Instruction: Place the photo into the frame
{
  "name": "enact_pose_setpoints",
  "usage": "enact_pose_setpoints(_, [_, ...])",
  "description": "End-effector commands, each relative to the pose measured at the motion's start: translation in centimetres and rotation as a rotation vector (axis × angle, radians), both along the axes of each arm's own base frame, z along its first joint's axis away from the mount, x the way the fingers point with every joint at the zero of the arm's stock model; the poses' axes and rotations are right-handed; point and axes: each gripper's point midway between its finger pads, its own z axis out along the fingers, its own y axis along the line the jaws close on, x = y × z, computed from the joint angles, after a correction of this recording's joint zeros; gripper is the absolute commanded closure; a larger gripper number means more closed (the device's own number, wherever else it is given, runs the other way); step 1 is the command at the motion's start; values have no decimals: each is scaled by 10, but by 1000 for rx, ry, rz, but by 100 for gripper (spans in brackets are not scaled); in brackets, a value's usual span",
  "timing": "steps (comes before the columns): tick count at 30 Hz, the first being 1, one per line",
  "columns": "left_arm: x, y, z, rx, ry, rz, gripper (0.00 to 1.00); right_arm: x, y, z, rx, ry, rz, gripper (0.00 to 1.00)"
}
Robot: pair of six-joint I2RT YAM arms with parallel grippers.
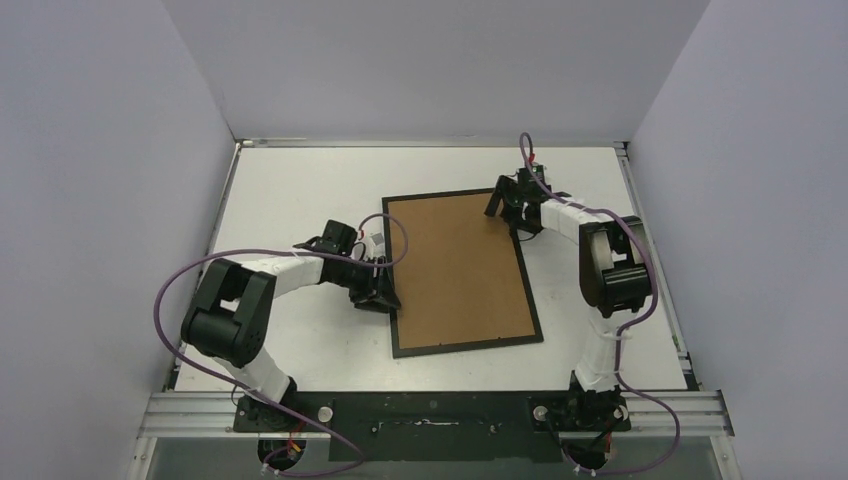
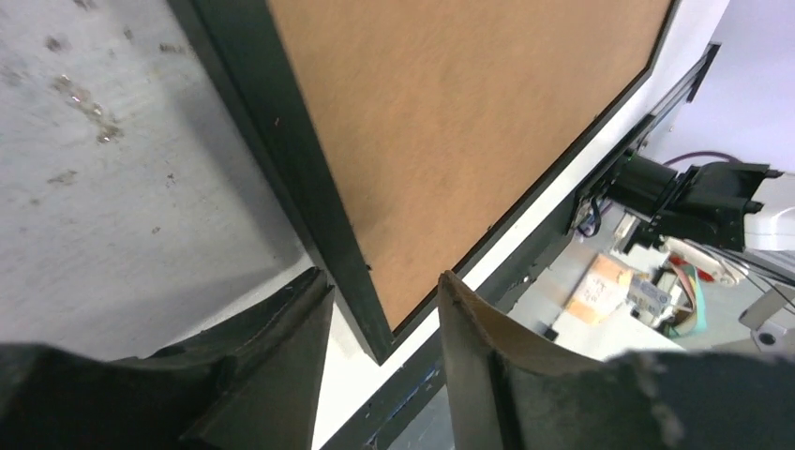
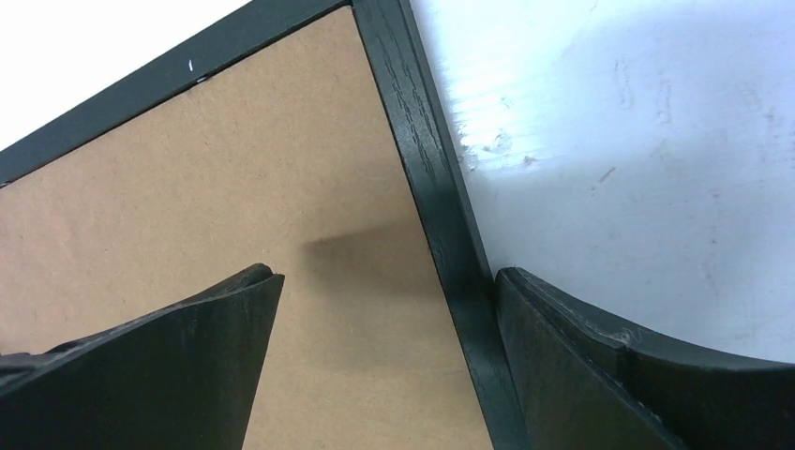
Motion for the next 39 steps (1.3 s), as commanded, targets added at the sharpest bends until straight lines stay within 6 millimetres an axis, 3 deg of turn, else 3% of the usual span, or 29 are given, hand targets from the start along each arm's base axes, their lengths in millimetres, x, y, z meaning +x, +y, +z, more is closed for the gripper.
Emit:
enact_pose_setpoints(1, [41,2,32,-20,-194,79,50,-30,5,0,-15,96,15,11])
enact_pose_setpoints(4, [66,7,41,31,-258,145,44,-26,-14,41,-119,44,-33,11])
enact_pose_setpoints(7, [87,16,35,125,-243,224,43,-41,-26,77,-226,64,-50,11])
enact_pose_setpoints(10, [98,19,21,183,-177,265,49,-71,-4,91,-292,105,50,11])
enact_pose_setpoints(18, [99,18,-15,219,-52,262,66,-172,125,71,-115,128,445,11])
enact_pose_setpoints(20, [96,18,-21,220,-31,266,74,-192,152,66,-75,131,531,11])
enact_pose_setpoints(23, [90,16,-27,205,-3,262,83,-213,178,53,-92,154,614,11])
enact_pose_setpoints(27, [80,17,-33,192,24,257,93,-236,199,36,-107,180,696,11])
enact_pose_setpoints(31, [74,22,-38,195,43,260,96,-252,216,24,-140,191,765,11])
enact_pose_setpoints(33, [73,27,-39,196,47,268,96,-256,223,18,-160,194,782,16])
enact_pose_setpoints(39, [72,38,-40,192,55,282,98,-254,232,1,-202,195,767,17])
